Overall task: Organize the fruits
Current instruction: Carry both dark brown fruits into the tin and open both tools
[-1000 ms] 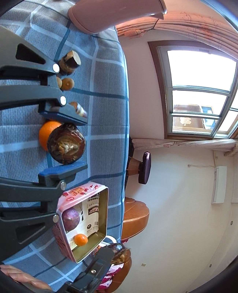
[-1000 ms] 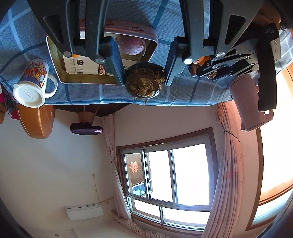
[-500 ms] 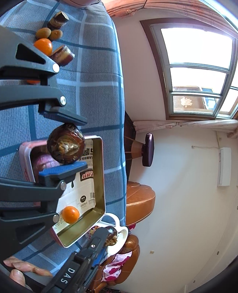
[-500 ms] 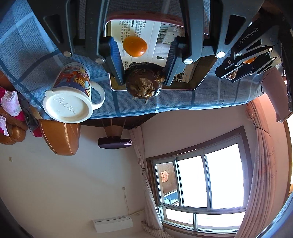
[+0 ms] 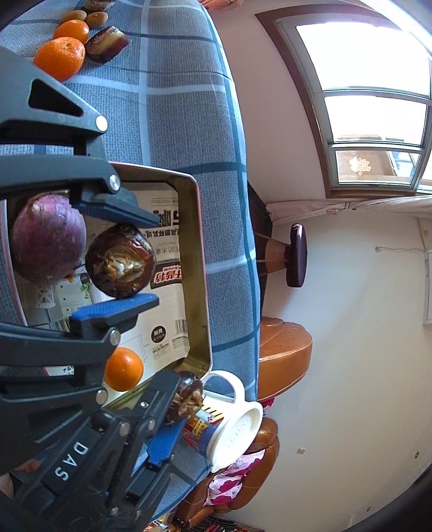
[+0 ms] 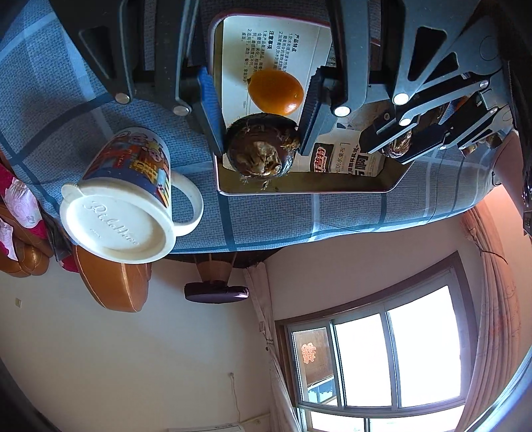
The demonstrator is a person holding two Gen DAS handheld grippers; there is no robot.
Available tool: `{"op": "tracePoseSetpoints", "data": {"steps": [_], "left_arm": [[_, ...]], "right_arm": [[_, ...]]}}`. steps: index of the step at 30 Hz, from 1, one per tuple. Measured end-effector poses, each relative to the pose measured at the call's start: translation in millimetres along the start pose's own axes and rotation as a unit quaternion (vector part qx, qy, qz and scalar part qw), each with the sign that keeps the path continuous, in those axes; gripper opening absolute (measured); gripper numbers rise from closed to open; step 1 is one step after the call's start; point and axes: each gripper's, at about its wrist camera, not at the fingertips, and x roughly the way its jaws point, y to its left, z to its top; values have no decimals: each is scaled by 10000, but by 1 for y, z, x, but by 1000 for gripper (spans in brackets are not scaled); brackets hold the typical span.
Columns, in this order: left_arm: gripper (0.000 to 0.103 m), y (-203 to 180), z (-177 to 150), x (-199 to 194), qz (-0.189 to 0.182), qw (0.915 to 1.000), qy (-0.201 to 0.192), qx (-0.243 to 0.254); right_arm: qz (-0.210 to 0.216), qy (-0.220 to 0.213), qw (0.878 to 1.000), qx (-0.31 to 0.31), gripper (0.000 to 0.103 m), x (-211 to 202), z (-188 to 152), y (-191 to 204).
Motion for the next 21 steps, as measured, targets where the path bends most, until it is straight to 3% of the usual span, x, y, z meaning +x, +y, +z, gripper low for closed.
{"op": "tracePoseSetpoints", "data": {"steps": [14,21], "left_arm": [[43,5,-1,24,99,9984,514,-215],[47,5,0,21,68,9989,370,-293]], "right_arm": [[92,223,9996,-122,46,11,-4,5],[604,289,9974,269,48,10,-3,-5]]}}
